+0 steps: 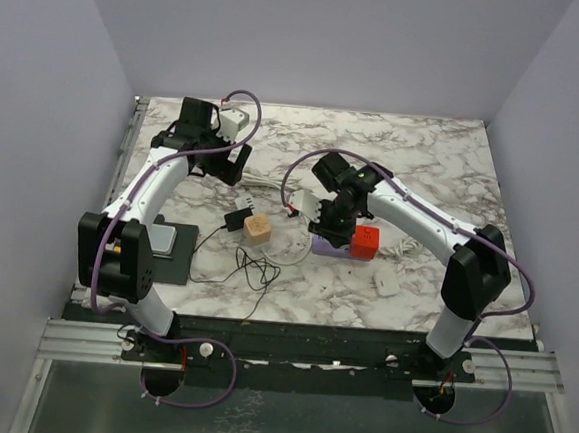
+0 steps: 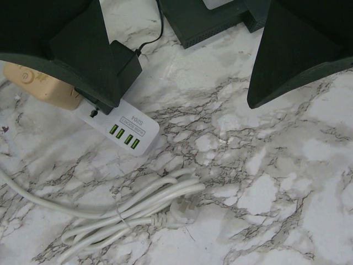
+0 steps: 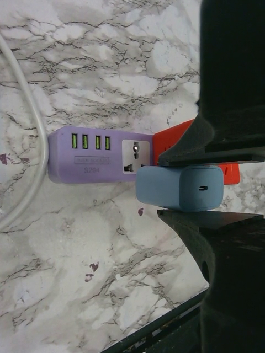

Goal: Insert the plug
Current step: Insert the plug into the socket.

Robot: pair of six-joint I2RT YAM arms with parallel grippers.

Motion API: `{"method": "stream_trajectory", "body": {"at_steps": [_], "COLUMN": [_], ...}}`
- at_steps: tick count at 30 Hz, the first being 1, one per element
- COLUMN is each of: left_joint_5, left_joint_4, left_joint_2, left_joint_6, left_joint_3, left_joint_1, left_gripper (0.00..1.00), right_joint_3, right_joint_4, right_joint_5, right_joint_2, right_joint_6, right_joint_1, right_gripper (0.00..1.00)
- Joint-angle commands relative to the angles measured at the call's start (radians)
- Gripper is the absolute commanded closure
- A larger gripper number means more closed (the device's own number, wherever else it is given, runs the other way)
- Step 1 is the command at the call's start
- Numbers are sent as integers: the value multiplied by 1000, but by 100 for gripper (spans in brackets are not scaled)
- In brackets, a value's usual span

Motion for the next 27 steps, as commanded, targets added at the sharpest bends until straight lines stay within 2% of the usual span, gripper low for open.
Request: {"method": "stream_trajectory", "body": {"at_steps": [1, 8, 27], "left_joint_5": [9, 44, -16], "left_joint_4": [3, 3, 3], "left_joint_2": [-21, -27, -51], "left_joint_6": [23, 34, 60], "left_joint_3": [-36, -47, -57], "left_joint_1": [0, 0, 0], "left_gripper": [1, 1, 1], "right_joint_3": [-7, -12, -2], "right_joint_4": [-4, 25, 23], "right_joint_5": [63, 82, 117], "right_joint_2": [47, 74, 120], "right_joint_6": [-22, -31, -34], "right_joint_1": [8, 6, 6], "right_gripper": [99, 99, 99]}}
